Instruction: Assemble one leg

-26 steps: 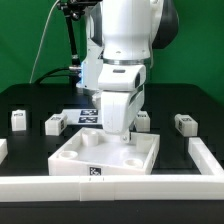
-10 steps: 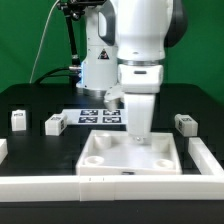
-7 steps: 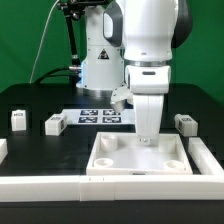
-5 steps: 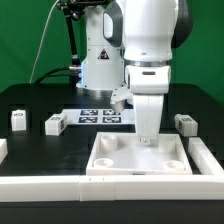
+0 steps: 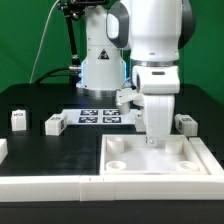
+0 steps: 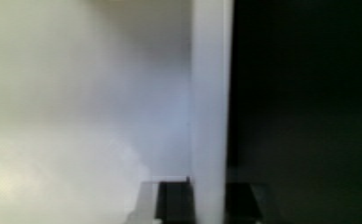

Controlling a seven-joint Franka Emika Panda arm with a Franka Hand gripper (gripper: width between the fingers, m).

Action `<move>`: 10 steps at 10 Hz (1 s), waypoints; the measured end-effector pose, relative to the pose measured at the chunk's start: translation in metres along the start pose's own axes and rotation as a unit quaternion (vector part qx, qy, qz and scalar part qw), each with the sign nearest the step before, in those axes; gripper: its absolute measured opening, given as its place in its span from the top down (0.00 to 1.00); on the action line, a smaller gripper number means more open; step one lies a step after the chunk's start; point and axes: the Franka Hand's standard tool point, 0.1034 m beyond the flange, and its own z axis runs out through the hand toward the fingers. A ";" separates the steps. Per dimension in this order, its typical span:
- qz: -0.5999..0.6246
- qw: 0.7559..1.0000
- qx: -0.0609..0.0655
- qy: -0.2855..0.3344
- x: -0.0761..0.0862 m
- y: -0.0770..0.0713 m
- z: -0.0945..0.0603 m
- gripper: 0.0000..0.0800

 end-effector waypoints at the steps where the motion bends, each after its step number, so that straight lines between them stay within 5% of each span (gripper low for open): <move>1: -0.002 1.000 0.000 -0.001 0.001 0.000 0.000 0.93; 3: -0.001 1.000 0.001 -0.001 0.001 0.000 0.000 0.93; 4: 0.000 1.000 0.001 -0.002 0.001 0.000 0.000 0.82; 5: 0.000 1.000 0.001 -0.002 0.000 0.000 0.000 0.82; 6: 0.000 1.000 0.001 -0.002 0.000 0.000 0.000 0.65; 7: 0.000 1.000 0.002 -0.002 0.000 0.000 0.001 0.65; 8: 0.000 1.000 0.002 -0.002 0.000 0.000 0.001 0.39; 9: 0.000 1.000 0.002 -0.002 0.000 0.000 0.001 0.25; 10: 0.000 1.000 0.002 -0.002 0.000 0.000 0.001 0.21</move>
Offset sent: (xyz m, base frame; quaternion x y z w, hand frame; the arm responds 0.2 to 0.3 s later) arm 0.0000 0.0000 0.0000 0.0000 0.0000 0.0000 1.0000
